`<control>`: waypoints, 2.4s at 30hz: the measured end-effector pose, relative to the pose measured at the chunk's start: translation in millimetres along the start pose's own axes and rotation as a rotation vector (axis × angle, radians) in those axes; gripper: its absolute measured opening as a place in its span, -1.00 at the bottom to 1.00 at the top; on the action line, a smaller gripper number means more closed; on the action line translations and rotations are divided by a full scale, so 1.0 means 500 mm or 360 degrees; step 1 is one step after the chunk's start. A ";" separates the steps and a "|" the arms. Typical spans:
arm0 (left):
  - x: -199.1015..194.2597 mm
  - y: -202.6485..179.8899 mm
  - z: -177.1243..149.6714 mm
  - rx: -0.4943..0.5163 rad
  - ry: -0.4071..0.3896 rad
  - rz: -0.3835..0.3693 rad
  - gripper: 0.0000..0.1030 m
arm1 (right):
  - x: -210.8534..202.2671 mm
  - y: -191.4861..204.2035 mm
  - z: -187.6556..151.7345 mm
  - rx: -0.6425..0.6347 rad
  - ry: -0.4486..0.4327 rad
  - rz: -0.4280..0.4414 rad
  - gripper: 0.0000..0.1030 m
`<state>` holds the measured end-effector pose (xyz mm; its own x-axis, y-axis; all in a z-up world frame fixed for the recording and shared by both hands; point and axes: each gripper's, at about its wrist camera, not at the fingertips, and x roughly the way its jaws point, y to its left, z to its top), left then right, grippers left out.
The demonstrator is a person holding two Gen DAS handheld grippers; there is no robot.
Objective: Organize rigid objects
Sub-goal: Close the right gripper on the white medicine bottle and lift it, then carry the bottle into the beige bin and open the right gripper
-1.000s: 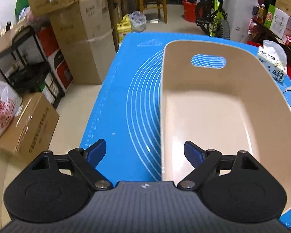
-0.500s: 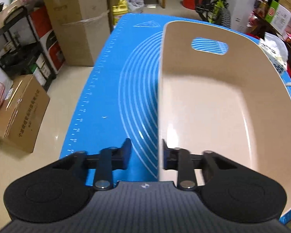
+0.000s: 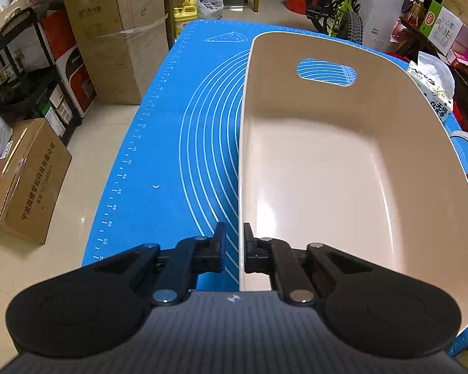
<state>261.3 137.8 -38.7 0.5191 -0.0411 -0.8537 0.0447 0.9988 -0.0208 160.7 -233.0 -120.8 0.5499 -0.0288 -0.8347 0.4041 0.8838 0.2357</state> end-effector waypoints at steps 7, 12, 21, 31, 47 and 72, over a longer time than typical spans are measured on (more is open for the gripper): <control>0.002 0.004 -0.001 -0.0025 0.0006 -0.0013 -0.77 | -0.002 -0.001 -0.004 0.0035 -0.0005 0.0050 -0.12; -0.001 0.004 -0.002 -0.0028 -0.0003 -0.0013 -0.77 | -0.002 -0.002 -0.006 0.0048 -0.0003 0.0052 -0.10; -0.001 0.005 -0.004 -0.0028 -0.0005 -0.0013 -0.77 | -0.008 -0.003 -0.011 0.0030 -0.0025 0.0064 -0.12; -0.005 0.004 -0.003 -0.0023 -0.0019 -0.0012 -0.77 | -0.040 0.001 -0.004 -0.0016 -0.0156 0.0049 -0.12; -0.002 -0.001 -0.001 -0.0017 -0.0020 -0.0003 -0.77 | -0.122 0.161 0.087 -0.0221 -0.0421 0.0295 -0.12; 0.001 -0.001 -0.002 -0.0013 -0.0015 -0.0003 -0.78 | -0.066 0.490 0.084 -0.0728 -0.0232 0.0571 -0.12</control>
<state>260.7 137.4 -39.4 0.5271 -0.0434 -0.8487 0.0389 0.9989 -0.0269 272.1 -35.0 -14.3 0.7017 0.2734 -0.6579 -0.1634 0.9606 0.2249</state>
